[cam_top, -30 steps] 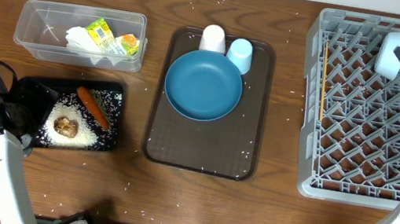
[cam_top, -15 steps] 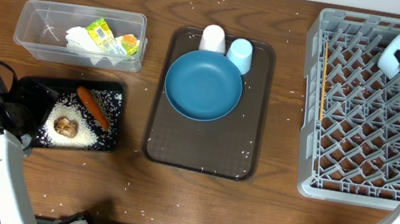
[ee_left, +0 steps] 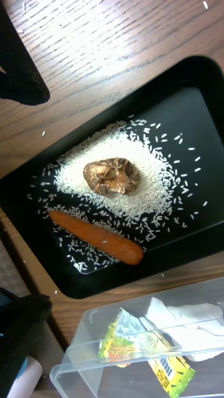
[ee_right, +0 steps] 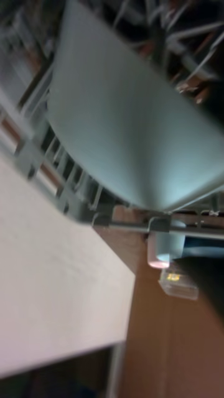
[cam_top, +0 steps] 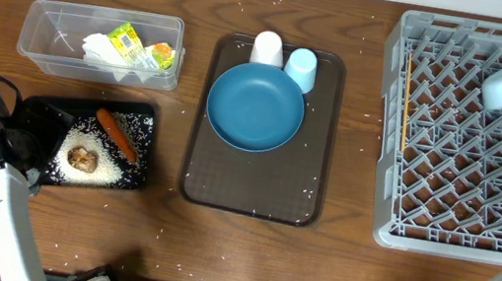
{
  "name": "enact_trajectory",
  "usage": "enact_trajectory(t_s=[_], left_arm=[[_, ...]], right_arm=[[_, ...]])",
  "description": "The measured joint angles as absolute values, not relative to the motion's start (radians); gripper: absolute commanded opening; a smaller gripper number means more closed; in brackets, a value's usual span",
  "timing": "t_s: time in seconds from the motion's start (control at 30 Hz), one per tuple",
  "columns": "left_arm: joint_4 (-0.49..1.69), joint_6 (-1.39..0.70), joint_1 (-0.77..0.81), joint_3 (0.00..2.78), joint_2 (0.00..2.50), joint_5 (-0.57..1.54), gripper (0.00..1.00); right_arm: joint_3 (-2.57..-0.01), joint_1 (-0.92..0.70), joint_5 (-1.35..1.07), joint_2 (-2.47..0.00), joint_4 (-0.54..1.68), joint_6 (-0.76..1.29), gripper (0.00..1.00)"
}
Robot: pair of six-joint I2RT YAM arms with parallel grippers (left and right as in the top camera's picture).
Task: Sort waste into correct bins and load items into the dishwasher rack
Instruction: 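Lower the bowl into the rack's upper right and open the gripper, then move the right gripper to the blue plate and grasp its rim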
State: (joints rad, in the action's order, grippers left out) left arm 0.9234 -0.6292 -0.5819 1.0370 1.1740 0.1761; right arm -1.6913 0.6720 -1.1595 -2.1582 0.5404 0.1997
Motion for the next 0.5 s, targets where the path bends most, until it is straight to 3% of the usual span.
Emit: enact_trajectory(t_s=[0.23, 0.5], left_arm=[[0.923, -0.629, -0.582, 1.037, 1.174, 0.176, 0.98], [0.923, -0.629, -0.582, 1.037, 1.174, 0.176, 0.98]], right_arm=[[-1.691, 0.676, -0.951, -2.028, 0.690, 0.196, 0.89], [-1.692, 0.673, -0.806, -1.760, 0.715, 0.218, 0.93]])
